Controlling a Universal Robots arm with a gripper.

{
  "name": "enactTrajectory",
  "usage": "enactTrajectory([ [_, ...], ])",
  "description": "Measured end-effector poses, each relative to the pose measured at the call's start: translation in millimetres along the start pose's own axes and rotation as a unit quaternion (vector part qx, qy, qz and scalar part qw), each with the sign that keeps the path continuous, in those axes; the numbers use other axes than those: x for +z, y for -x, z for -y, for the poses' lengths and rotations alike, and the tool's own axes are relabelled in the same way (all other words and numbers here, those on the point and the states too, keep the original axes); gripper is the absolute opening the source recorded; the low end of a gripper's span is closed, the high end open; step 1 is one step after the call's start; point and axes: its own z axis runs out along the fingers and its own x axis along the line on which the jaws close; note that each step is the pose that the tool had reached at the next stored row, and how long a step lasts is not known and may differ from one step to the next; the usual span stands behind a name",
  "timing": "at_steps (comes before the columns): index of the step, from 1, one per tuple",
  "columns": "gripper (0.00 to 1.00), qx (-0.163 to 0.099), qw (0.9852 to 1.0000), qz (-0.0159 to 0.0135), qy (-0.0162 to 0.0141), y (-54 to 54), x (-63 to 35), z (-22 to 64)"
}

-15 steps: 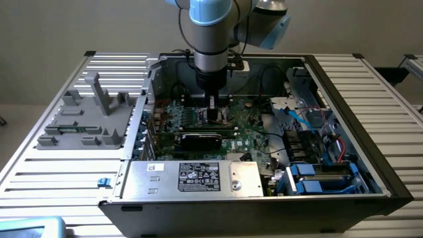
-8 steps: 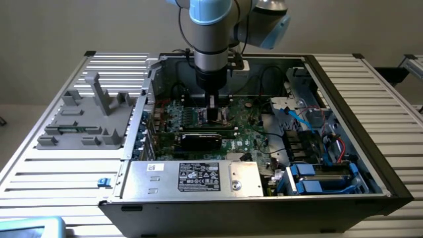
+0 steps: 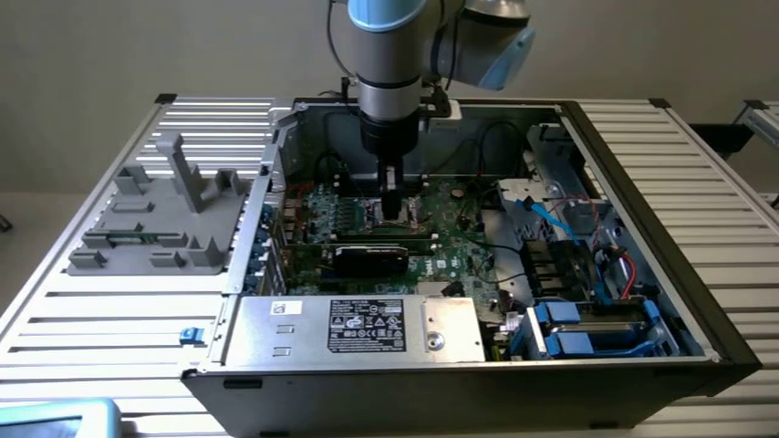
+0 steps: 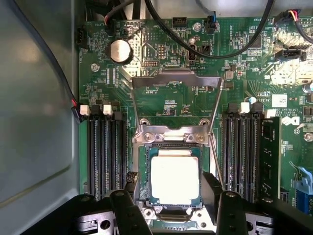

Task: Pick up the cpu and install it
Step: 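Place the cpu into insertion slot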

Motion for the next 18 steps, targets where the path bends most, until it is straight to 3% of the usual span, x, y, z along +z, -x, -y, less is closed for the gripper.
enactTrajectory([
  [7, 0.62, 0.0, 1.0, -0.0012, -0.0001, -1.3, -25.5, -1.2],
  [12, 0.62, 0.0, 1.0, -0.0015, -0.0001, -1.6, -35.2, -4.1],
  [18, 0.62, 0.0, 1.0, -0.0014, -0.001, -1.8, -41.5, -14.5],
])
